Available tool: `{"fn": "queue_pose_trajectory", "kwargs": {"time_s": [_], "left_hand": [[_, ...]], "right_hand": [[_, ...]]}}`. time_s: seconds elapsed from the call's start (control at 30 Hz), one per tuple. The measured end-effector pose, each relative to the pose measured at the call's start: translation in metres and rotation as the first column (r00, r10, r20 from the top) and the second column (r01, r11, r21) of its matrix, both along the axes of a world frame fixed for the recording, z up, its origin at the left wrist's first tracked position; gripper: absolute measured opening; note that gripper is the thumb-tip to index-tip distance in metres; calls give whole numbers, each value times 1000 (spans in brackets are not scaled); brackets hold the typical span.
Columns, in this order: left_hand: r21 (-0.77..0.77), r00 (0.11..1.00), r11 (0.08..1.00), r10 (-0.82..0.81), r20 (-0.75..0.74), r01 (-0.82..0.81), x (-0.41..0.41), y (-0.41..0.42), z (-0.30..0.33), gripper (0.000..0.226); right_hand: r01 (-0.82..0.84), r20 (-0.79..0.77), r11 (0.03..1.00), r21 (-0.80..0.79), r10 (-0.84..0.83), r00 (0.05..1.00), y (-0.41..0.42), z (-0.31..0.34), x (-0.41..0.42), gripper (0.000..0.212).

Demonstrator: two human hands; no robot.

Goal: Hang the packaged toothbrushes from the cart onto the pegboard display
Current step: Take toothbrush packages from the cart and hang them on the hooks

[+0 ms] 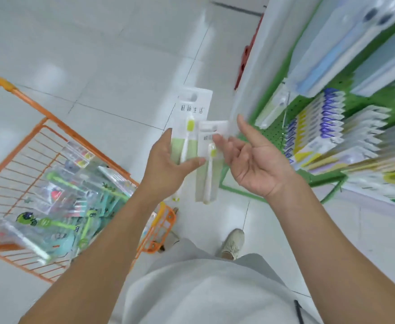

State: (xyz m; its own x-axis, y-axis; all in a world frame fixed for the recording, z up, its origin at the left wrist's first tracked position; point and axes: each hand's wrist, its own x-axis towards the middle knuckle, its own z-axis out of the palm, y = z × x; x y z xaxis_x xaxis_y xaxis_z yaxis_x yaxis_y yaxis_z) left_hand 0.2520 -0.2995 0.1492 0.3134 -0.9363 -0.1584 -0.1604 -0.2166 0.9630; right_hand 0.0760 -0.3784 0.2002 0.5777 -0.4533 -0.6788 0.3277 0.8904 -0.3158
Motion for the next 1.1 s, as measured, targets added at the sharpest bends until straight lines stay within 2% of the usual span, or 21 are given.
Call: {"fn": "queue_pose_trajectory", "kwargs": {"time_s": [0.07,0.13,0.23,0.3,0.47,0.6,0.83,1.03,1.1], "left_hand": [[13,999,999,-40,-9,40,-33,-21,-2,49],[45,996,995,-91,-8,91,-64,-39,-9,50],[108,989,983,-142,-39,146,-106,-58,-20,48],[144,990,980,-136,-29,139,-126,-66,-28,40],[243,996,969,-60,60,44,-138,-69,-50,14],[306,989,949,-107,104,71,-129,-67,-51,23],[317,982,939,-167,89,131,-114,-66,-50,24],[325,972,934,-198,126,148,-106,-59,-52,26],[318,967,933,-217,132,166,-102,-56,-52,21]], "right_hand": [[-78,-267,956,-282,0,964,-8,-8,-35,21],[-197,-509,837,-510,-109,854,-14,-25,-66,15],[-266,-578,718,-643,-226,784,-27,-58,-107,17],[-282,-590,700,-656,-242,771,-34,-79,-128,25],[-152,-552,774,-615,-284,784,-54,-120,-144,30],[-89,-569,817,-570,-314,760,-71,-141,-133,26],[-70,-633,827,-558,-370,680,-88,-181,-119,48],[57,-685,871,-488,-423,593,-118,-170,-96,34],[84,-703,900,-428,-390,595,-138,-163,-91,36]]}}
